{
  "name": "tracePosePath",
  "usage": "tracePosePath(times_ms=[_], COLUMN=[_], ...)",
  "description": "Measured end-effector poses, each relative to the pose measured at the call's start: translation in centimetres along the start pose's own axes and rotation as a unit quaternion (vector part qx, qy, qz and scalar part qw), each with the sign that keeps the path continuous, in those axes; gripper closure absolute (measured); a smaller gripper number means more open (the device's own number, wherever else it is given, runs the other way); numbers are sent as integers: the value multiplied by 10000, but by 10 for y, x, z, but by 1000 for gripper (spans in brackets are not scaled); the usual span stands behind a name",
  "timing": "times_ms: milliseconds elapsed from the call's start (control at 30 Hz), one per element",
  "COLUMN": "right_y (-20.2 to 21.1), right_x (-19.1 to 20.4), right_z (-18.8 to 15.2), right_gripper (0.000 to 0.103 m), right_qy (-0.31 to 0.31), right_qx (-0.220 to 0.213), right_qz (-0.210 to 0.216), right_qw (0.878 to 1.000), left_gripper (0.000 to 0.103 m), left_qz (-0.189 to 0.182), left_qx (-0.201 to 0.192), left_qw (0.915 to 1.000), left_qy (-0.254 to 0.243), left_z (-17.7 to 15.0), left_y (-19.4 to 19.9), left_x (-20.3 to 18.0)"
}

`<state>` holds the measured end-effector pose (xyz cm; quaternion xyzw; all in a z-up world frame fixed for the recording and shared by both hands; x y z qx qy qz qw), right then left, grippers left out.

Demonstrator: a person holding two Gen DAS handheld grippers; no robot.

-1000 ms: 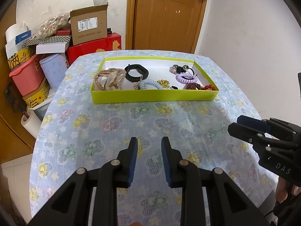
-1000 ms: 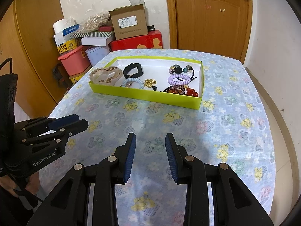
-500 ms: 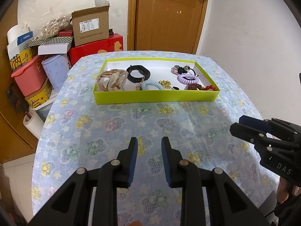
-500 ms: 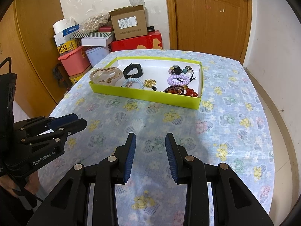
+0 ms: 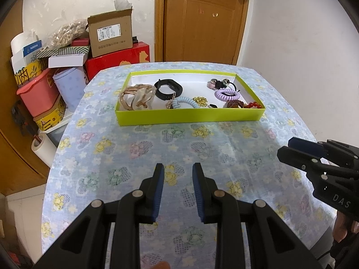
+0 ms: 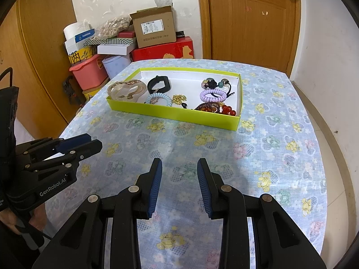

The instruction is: Organize jewelry

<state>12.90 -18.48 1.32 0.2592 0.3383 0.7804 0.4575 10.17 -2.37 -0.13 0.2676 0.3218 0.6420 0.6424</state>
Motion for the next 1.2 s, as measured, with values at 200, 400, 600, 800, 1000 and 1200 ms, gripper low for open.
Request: tracePosePath(times_ms=[200, 400, 600, 800, 1000, 1200], right_y=[-1, 0, 0, 0, -1, 0], right_x=[0, 0, 2, 2, 1, 0], right_z=[0, 0, 0, 0, 0, 0], right_gripper=[70, 70, 70, 70, 70, 70], right_qy=[-5, 3, 20, 23, 11, 17], right_qx=[1, 5, 1, 9, 15, 3], right_qz=[-6, 0, -2, -16, -12, -15], right_qw=[10000, 10000, 10000, 10000, 10000, 10000], left_gripper=[76, 76, 76, 76, 76, 76], left_qz=[13, 38, 102, 185, 143, 158], left_qx=[3, -11, -20, -35, -5, -38], left_qw=[10000, 10000, 9999, 9998, 9999, 9999], left_qy=[6, 1, -12, -28, -1, -4], left_z=[0, 0, 0, -1, -2, -1], left_y=[0, 2, 2, 0, -2, -3], left_x=[0, 1, 0, 0, 1, 1])
Point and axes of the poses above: each gripper's, at about its wrist camera, not at the fingertips, and y roughly against the way its jaws point, x to its left, z to its top, the point moved 2 cm from there along -y, roughly the way its jaws point, and after that the axes turned 2 degrees about x, right-handed, at the moved point
